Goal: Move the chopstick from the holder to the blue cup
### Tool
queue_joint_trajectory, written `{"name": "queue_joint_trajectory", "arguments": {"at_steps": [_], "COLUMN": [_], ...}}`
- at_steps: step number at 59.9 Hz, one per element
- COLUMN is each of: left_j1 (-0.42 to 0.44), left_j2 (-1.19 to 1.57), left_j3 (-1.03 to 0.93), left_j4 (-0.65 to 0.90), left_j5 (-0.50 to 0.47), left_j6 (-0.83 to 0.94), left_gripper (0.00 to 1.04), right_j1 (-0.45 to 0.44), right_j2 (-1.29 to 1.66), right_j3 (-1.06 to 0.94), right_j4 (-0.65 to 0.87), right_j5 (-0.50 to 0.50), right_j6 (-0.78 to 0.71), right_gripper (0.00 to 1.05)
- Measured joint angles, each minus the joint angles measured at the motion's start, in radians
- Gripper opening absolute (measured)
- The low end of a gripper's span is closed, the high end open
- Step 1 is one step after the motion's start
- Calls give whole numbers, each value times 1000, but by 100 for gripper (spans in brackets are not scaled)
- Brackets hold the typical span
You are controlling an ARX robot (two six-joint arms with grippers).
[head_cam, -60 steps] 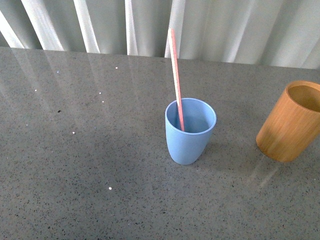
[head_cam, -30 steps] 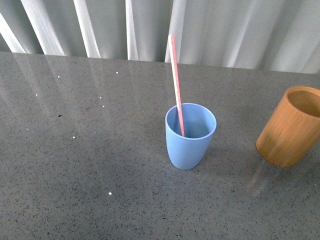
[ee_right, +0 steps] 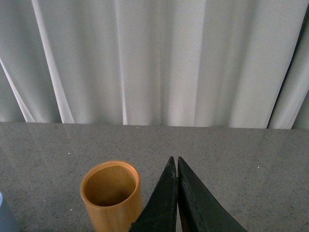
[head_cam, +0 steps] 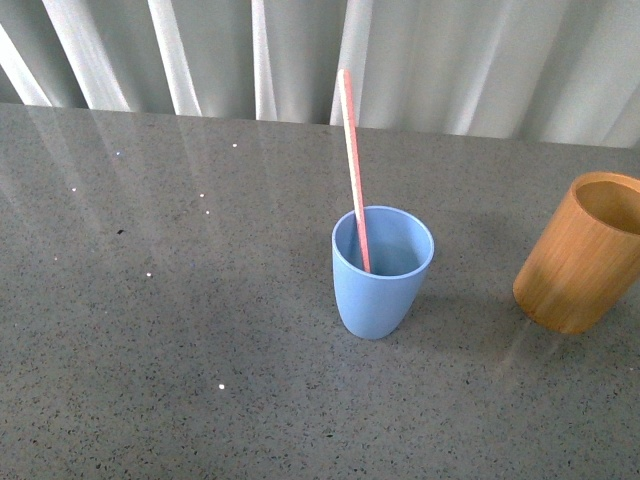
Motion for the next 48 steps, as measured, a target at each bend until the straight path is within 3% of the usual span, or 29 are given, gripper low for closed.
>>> {"name": "queue_joint_trajectory", "arguments": {"at_steps": [21, 26, 48], "left_j1": [0, 0, 0], "left_j2": [0, 0, 0], "left_j3": [0, 0, 0], "left_j4": [0, 0, 0], "left_j5": [0, 0, 0], "left_j6": [0, 0, 0], "left_gripper": [98, 98, 98], "right_j1": [120, 199, 233], "right_j2": [-189, -251, -429], "right_j3": [-57, -57, -58], "right_j4": [-108, -164, -333], "right_j5": [113, 215, 226], "right_j6": [1, 1, 2], "right_gripper": [1, 1, 1]}}
